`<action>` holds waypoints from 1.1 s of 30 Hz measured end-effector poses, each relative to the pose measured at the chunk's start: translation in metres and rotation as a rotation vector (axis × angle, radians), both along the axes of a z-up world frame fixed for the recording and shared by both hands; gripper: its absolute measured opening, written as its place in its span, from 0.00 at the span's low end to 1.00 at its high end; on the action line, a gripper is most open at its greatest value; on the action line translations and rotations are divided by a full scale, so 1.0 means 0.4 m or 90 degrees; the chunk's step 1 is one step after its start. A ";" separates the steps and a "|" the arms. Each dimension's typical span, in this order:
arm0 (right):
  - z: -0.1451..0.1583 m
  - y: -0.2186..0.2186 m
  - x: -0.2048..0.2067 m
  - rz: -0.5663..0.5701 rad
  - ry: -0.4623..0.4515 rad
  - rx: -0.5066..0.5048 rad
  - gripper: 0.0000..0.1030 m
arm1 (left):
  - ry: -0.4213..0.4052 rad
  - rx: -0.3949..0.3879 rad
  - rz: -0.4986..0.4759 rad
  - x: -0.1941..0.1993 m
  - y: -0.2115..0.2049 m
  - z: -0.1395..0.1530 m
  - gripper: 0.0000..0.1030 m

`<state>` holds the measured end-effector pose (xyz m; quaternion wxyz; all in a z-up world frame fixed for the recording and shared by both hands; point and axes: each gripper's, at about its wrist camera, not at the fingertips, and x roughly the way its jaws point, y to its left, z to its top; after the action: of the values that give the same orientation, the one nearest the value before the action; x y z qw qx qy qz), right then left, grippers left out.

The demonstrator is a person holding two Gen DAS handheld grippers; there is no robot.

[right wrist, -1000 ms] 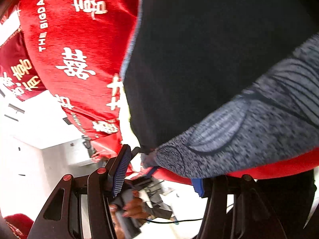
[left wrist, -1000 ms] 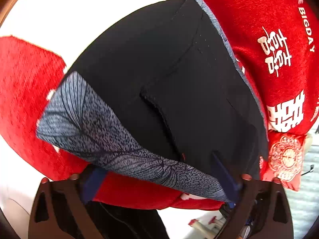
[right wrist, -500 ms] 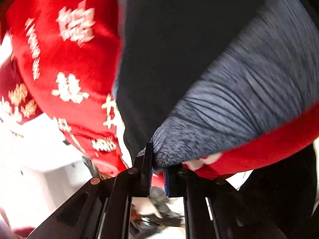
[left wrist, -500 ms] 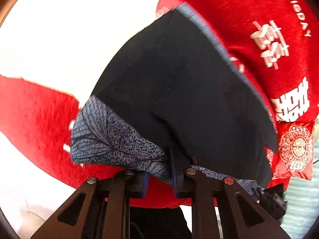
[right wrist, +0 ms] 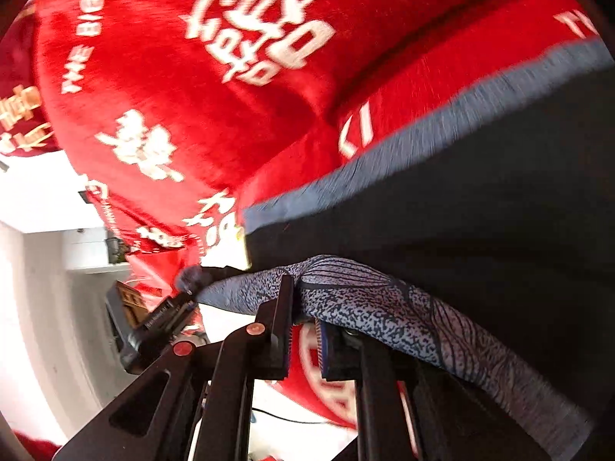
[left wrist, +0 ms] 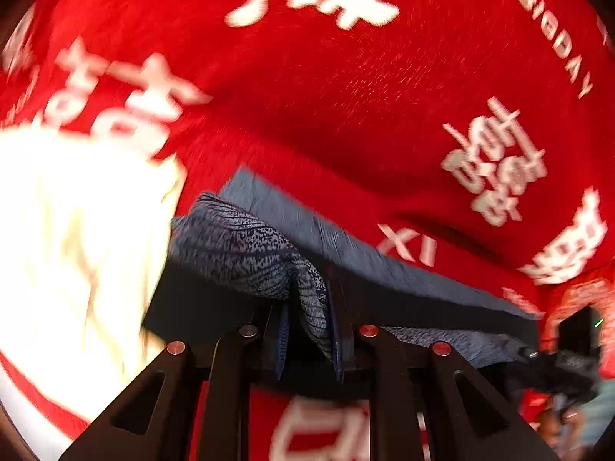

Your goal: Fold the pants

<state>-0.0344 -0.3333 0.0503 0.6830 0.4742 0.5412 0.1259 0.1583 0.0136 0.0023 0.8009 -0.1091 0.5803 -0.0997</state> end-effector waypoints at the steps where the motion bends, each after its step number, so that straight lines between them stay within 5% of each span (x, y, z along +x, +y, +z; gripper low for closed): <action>1: -0.034 -0.012 0.033 0.004 0.014 -0.006 0.13 | -0.006 0.027 -0.010 0.032 -0.024 -0.032 0.19; 6: -0.175 -0.044 0.098 0.021 0.085 -0.022 0.13 | 0.023 0.078 0.012 0.117 -0.083 -0.146 0.32; 8: -0.177 -0.050 0.100 0.023 0.093 -0.013 0.15 | 0.033 0.079 0.020 0.128 -0.090 -0.149 0.32; 9: -0.164 -0.050 0.099 0.029 0.091 -0.012 0.25 | 0.032 0.081 0.020 0.126 -0.090 -0.137 0.34; 10: -0.141 -0.050 0.093 0.034 0.080 -0.022 0.47 | 0.025 0.087 0.018 0.114 -0.088 -0.122 0.49; 12: -0.094 -0.051 0.071 0.045 0.049 -0.042 0.66 | -0.019 0.129 0.028 0.086 -0.082 -0.065 0.74; 16: 0.007 -0.009 0.049 0.105 -0.010 -0.139 0.62 | -0.031 0.165 -0.008 0.056 -0.102 -0.033 0.74; 21: -0.058 0.050 0.099 0.199 0.016 -0.256 0.43 | 0.043 0.218 -0.045 0.067 -0.181 -0.205 0.74; 24: -0.090 0.026 0.123 0.207 0.012 -0.306 0.28 | 0.002 0.282 -0.042 0.077 -0.222 -0.243 0.88; 29: -0.047 -0.056 0.064 0.151 0.001 -0.231 0.33 | 0.030 0.261 -0.043 0.071 -0.238 -0.211 0.88; 31: -0.011 -0.080 0.017 0.133 -0.011 -0.212 0.54 | 0.032 0.241 -0.060 0.036 -0.254 -0.173 0.88; 33: 0.016 -0.101 -0.040 0.108 -0.015 -0.189 0.58 | 0.033 0.222 -0.102 -0.019 -0.293 -0.142 0.88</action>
<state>-0.0502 -0.3737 0.0568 0.7385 0.3196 0.5839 0.1072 0.1508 -0.1035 -0.0545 0.7818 0.0748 0.6162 -0.0581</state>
